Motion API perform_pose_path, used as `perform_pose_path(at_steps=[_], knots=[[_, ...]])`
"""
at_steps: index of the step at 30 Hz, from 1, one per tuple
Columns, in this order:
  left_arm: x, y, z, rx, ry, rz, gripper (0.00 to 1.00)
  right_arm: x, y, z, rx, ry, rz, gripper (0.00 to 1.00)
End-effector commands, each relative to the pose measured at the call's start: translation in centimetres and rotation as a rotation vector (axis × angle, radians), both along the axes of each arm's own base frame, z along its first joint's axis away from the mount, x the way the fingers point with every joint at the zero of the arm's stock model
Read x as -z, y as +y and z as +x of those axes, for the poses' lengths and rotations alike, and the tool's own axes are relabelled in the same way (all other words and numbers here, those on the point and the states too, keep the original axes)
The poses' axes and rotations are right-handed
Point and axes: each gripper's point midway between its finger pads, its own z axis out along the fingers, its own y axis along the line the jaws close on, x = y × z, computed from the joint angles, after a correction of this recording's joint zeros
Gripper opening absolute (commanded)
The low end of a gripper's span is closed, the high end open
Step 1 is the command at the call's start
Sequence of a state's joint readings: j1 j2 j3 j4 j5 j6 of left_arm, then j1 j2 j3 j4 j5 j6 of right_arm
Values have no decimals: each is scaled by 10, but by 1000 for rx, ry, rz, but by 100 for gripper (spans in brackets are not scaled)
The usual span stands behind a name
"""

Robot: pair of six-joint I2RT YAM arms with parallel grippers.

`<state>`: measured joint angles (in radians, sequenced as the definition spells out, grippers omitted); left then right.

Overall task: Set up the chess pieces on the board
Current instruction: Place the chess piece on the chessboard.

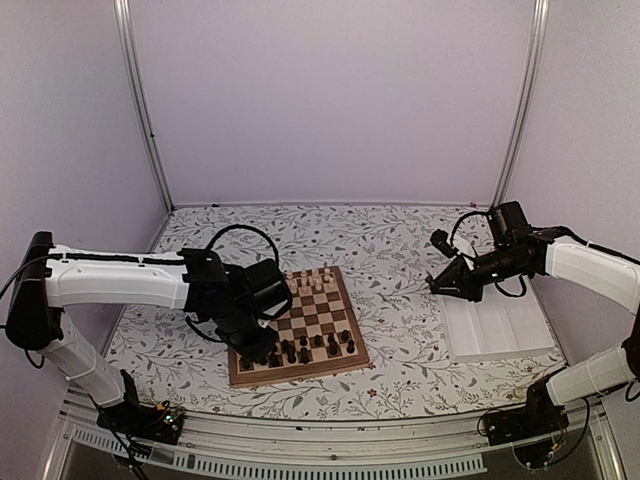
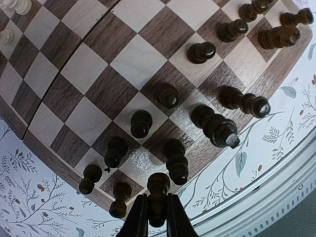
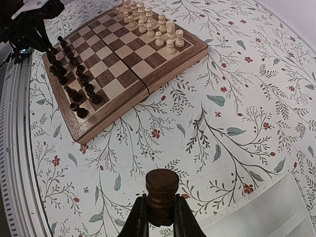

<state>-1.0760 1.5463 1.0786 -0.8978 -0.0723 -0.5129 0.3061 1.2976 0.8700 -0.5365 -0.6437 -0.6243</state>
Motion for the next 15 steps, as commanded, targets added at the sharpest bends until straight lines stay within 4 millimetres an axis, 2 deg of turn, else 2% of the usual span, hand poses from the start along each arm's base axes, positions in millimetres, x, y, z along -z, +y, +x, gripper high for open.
perform_pose_path(at_steps=[1, 15], knots=[[9, 14, -6, -12, -2, 62, 6, 3, 0, 0, 1, 5, 5, 5], [22, 11, -4, -5, 0, 65, 10, 6, -1, 0, 2, 16, 1, 5]])
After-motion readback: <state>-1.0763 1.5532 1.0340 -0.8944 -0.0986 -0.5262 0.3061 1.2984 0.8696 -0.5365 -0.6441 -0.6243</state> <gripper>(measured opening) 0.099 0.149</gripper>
